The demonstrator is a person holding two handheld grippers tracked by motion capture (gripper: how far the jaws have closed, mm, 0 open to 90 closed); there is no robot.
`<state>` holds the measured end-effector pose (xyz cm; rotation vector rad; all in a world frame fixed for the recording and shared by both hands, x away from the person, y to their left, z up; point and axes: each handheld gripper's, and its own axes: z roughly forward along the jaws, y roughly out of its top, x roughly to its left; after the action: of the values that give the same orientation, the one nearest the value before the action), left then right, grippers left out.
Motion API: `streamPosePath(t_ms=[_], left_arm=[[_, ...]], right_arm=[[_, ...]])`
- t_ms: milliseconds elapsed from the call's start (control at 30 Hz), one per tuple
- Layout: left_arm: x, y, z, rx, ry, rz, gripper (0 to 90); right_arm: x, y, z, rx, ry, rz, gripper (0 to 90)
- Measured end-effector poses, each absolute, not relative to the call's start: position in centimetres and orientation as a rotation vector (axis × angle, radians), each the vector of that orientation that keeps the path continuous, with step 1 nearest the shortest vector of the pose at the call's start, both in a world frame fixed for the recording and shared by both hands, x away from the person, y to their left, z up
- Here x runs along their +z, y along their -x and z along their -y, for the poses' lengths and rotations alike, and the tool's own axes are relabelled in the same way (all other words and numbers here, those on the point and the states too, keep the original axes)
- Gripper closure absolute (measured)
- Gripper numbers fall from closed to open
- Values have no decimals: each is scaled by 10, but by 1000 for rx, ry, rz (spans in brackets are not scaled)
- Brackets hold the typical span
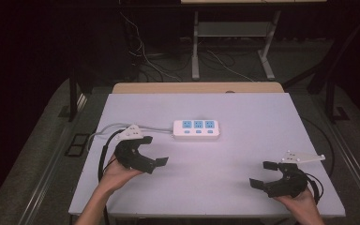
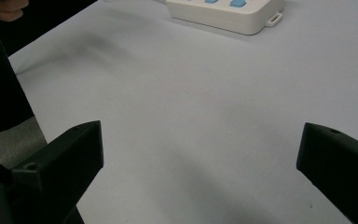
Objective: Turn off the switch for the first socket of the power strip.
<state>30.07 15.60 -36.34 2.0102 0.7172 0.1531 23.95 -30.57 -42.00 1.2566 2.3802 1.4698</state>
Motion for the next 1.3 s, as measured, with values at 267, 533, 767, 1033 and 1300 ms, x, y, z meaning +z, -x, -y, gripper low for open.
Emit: streamPosePath(t_ms=[267, 533, 767, 1033, 1300], left_arm=[[-354, -311, -151, 156, -2051, -694, 0], [-350, -322, -142, 145, -2089, -676, 0], [-346, -335, -134, 138, -2130, -658, 0], [-340, -346, -125, 131, -2167, -636, 0], [-333, -359, -115, 131, -2204, -605, 0]], right_arm=[[-420, -239, 306, 1468, -1254, -2384, 2], [-420, -239, 306, 1466, -1255, -2384, 2], [-421, -239, 305, 1465, -1253, -2387, 2], [-421, -239, 306, 1464, -1255, -2388, 2], [-422, -240, 304, 1455, -1254, -2399, 2]])
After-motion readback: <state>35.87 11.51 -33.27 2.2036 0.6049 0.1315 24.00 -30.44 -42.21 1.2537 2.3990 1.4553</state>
